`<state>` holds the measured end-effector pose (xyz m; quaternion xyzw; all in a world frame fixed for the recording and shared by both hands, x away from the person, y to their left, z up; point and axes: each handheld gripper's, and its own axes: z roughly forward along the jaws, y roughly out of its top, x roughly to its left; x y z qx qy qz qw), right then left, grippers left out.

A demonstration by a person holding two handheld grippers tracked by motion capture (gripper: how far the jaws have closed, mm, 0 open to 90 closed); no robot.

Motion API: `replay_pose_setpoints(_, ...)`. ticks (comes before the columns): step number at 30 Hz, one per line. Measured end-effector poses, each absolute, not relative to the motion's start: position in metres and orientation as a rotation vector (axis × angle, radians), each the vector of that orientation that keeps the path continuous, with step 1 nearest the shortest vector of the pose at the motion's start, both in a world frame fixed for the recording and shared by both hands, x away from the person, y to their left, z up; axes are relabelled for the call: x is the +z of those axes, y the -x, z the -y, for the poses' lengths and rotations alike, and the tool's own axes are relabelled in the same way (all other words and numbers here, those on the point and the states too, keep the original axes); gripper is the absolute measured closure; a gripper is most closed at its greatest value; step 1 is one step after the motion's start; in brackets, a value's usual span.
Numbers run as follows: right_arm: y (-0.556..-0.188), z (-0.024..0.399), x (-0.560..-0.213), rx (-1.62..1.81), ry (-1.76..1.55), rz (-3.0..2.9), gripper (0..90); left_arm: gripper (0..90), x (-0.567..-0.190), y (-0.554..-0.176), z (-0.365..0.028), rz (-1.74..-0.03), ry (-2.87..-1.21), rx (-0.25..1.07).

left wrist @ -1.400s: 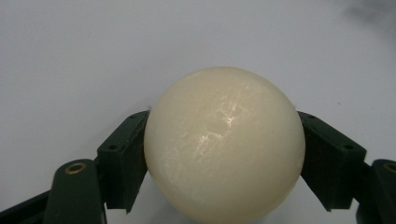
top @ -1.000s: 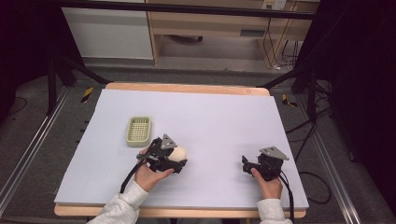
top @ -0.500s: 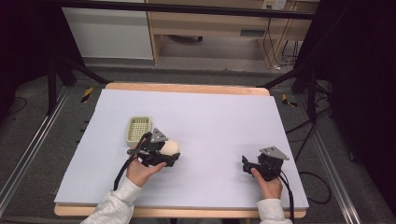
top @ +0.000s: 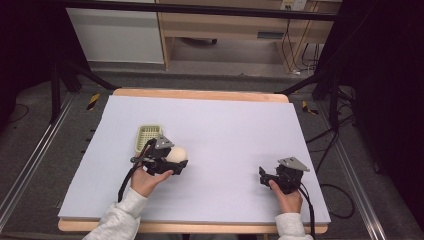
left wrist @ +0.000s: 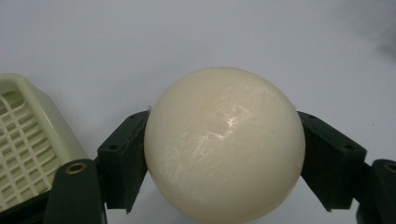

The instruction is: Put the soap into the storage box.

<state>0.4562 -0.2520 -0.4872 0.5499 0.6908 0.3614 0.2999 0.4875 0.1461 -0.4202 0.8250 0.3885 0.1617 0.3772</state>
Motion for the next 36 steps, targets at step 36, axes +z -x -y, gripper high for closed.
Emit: replay_pose_setpoints(36,-0.457,0.252,-0.487,0.952,-1.46,-1.838,4.9,24.4,-0.405,-0.505,-0.172,-1.069,-2.053,0.464)
